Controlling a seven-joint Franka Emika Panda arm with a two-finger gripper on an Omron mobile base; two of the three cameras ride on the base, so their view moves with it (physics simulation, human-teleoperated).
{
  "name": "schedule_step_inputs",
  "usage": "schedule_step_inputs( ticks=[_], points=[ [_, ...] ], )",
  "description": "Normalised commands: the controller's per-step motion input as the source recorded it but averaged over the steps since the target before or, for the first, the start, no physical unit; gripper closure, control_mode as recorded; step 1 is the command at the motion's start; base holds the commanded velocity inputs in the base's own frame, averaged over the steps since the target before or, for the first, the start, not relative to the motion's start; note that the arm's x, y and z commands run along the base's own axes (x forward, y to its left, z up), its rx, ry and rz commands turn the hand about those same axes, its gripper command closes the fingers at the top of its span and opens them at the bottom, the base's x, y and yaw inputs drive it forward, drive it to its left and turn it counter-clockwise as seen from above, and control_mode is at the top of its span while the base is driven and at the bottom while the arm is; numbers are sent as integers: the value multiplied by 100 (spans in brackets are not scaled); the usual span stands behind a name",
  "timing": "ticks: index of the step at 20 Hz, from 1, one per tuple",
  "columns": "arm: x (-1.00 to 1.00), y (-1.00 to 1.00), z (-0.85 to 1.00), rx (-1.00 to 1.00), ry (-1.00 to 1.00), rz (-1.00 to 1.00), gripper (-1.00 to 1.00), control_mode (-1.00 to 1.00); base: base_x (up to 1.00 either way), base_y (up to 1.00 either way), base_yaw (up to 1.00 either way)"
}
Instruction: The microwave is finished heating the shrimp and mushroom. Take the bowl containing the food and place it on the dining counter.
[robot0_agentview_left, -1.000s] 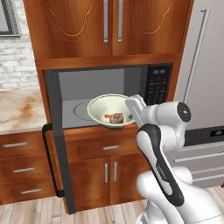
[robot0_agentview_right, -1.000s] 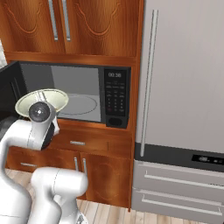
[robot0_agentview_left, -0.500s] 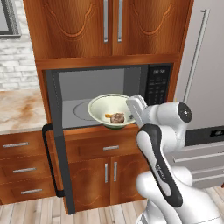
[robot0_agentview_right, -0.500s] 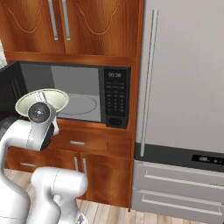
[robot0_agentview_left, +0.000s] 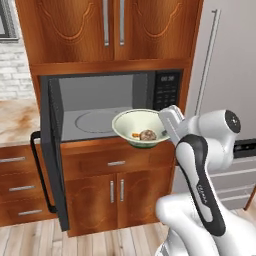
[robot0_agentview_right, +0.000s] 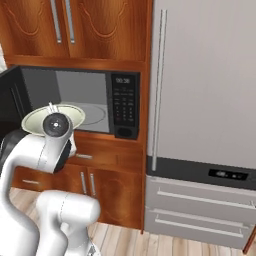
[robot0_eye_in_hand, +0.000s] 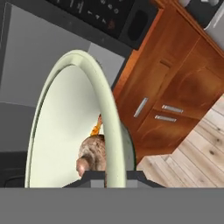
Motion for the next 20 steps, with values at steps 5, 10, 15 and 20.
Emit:
schedule_step_inputs(
  ticks=[5, 10, 15, 20],
  points=[
    [0, 0, 0, 0, 0, 0, 100, 100, -45, -72, 60],
    [0, 0, 0, 0, 0, 0, 100, 100, -21, -46, 91],
    [0, 0, 0, 0, 0, 0, 100, 100, 0, -79, 76],
    [0, 0, 0, 0, 0, 0, 100, 100, -14, -100, 57]
  ],
)
